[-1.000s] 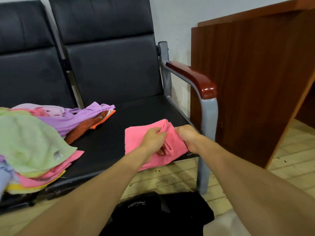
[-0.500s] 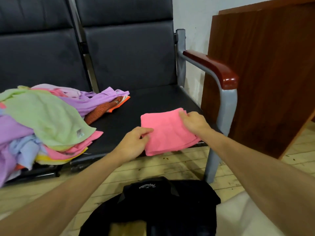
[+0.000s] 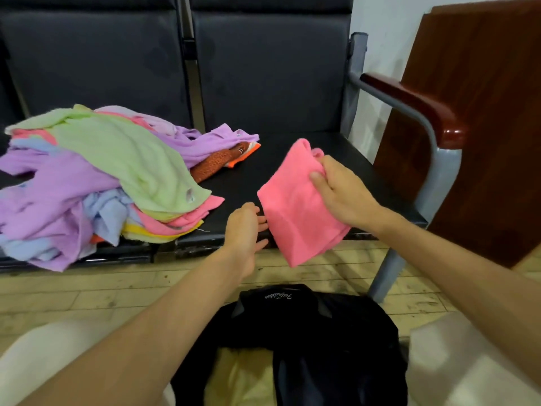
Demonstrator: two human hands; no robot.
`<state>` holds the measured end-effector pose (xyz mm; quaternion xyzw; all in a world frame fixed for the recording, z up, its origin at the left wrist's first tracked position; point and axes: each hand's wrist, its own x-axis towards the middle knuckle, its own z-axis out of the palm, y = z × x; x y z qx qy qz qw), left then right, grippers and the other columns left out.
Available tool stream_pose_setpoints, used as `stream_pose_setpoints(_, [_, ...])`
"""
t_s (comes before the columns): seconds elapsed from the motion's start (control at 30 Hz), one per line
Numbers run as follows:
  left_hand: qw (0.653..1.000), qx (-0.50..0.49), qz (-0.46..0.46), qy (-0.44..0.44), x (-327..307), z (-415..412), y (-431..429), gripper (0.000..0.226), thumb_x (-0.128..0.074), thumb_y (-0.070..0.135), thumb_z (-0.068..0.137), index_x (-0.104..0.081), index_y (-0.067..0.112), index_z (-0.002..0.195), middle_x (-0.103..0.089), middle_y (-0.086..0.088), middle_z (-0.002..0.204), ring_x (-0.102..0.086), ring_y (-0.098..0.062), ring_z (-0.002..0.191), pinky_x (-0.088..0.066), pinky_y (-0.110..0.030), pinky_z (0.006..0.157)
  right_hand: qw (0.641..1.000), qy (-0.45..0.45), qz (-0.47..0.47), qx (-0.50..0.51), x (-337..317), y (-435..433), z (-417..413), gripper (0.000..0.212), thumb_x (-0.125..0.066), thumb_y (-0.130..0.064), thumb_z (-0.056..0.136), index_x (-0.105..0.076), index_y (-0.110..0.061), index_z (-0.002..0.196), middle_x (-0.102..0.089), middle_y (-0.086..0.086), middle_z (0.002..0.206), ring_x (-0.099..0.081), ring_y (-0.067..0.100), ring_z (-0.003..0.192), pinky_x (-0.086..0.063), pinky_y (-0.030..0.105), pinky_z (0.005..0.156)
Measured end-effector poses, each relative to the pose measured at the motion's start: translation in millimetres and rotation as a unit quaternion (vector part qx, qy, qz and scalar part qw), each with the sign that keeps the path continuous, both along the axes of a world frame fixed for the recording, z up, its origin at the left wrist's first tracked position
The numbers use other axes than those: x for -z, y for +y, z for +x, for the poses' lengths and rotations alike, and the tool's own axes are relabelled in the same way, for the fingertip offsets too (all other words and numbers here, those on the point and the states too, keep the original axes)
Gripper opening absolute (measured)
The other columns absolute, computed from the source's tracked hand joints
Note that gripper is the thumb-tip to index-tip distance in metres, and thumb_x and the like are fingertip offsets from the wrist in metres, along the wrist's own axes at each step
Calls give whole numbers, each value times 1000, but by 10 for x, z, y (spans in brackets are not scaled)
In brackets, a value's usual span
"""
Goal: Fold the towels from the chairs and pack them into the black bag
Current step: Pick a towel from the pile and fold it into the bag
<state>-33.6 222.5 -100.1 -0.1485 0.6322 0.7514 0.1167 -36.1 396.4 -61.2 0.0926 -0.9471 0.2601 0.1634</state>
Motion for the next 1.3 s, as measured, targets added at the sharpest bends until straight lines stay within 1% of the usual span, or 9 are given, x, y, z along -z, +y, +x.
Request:
stream_pose_setpoints(0.1, [999, 21, 27, -17, -25, 46, -119, 47, -32, 47, 100, -54, 12, 122, -61, -9, 109, -60, -24, 101, -48, -43, 86, 983, -53, -174, -40, -126, -246, 266, 26, -34, -36, 104, -41, -11, 102, -48, -2, 89, -51, 15, 81, -44, 39, 74])
stream_pose_setpoints(0.23, [981, 92, 154, -77, 94, 194, -271, 56, -39, 63, 92, -62, 21, 121, -69, -6, 113, -64, -23, 98, -51, -39, 81, 900, -105, -423, -11, -87, -375, 562, 24, -40, -37, 103, -51, -16, 106, -59, 0, 104, -59, 20, 100, -49, 44, 92])
stream_pose_setpoints(0.33, [968, 106, 191, -120, 198, 416, -299, 43, -58, 47, 89, -66, 15, 116, -73, -8, 103, -67, -26, 94, -52, -38, 79, 851, -139, -506, 34, 2, -351, 729, 26, -45, -31, 102, -58, -16, 118, -64, 9, 120, -62, 29, 111, -51, 48, 95])
stream_pose_setpoints(0.47, [977, 125, 119, -123, 344, 710, -396, 37, -66, 29, 83, -65, 10, 115, -71, -14, 107, -66, -30, 93, -54, -41, 82, 813, -202, -536, 104, 255, -267, 948, 22, -45, -27, 102, -63, -16, 94, -69, 11, 99, -66, 28, 90, -55, 40, 76])
stream_pose_setpoints(0.63, [991, 121, 3, -54, 433, 799, -412, 21, -60, 16, 85, -64, 7, 104, -70, -10, 90, -66, -21, 77, -54, -28, 63, 853, -244, -437, 149, 863, -211, 1056, 23, -44, -26, 103, -62, -17, 94, -68, 7, 94, -63, 21, 85, -50, 29, 69])
stream_pose_setpoints(0.83, [946, 214, -241, 38, 981, 741, -276, 9, -50, 17, 89, -54, 25, 87, -65, -7, 98, -61, -19, 87, -52, -35, 77, 875, -327, -322, 155, 1702, -167, 1100, 25, -37, -26, 105, -55, -12, 115, -62, -1, 94, -59, 8, 83, -45, 18, 63])
stream_pose_setpoints(1.03, [896, 312, -310, -55, 1912, 695, -203, 48, -50, 33, 80, -50, 19, 126, -60, -3, 116, -59, -25, 108, -50, -41, 94, 864, -399, -251, 179, 2573, -47, 1225, 23, -50, -19, 98, -60, -8, 116, -63, 13, 116, -60, 32, 110, -47, 33, 88])
stream_pose_setpoints(1.2, [886, 331, -303, -116, 2524, 853, -44, 47, -54, 22, 91, -44, 14, 136, -52, -2, 127, -51, -19, 116, -41, -12, 80, 864, -457, -131, 168, 2978, 81, 1314, 32, -40, -15, 98, -47, -3, 127, -58, 20, 122, -58, 34, 107, -47, 39, 92])
stream_pose_setpoints(1.3, [879, 332, -302, -158, 2953, 920, 6, 58, -56, 27, 89, -38, 14, 143, -48, -11, 140, -48, -26, 127, -40, -34, 105, 860, -489, -79, 122, 3129, 128, 1356, 42, -36, -19, 102, -32, -9, 143, -53, 18, 131, -56, 30, 112, -45, 34, 94])
